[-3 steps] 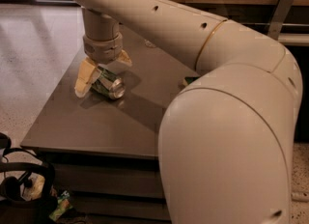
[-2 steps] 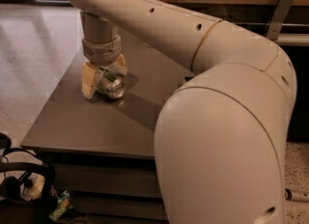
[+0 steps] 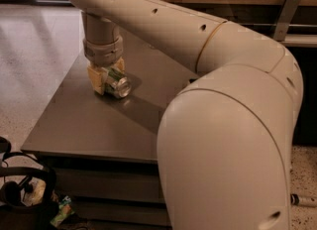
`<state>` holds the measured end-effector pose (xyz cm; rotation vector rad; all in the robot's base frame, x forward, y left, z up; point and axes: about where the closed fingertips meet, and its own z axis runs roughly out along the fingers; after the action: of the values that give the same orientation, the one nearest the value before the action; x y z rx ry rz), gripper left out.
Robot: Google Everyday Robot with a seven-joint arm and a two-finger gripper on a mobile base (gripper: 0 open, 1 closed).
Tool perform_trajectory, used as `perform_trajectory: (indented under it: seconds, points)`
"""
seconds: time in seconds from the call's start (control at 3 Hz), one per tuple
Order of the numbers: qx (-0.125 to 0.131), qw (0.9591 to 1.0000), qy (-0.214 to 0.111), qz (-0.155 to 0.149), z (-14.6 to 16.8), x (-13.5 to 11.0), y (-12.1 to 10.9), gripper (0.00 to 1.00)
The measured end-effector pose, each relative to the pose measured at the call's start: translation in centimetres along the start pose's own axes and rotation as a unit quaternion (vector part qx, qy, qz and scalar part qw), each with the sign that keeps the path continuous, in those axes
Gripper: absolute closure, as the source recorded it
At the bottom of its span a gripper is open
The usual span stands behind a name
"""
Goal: Pick green can
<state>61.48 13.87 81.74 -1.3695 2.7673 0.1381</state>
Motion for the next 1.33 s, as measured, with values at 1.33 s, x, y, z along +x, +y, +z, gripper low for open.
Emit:
perform_trajectory:
  seconds: [1.33]
  points:
    - [-0.023,0.9953,-0.06,-0.073,-2.5,-0.9,1.2,1.0]
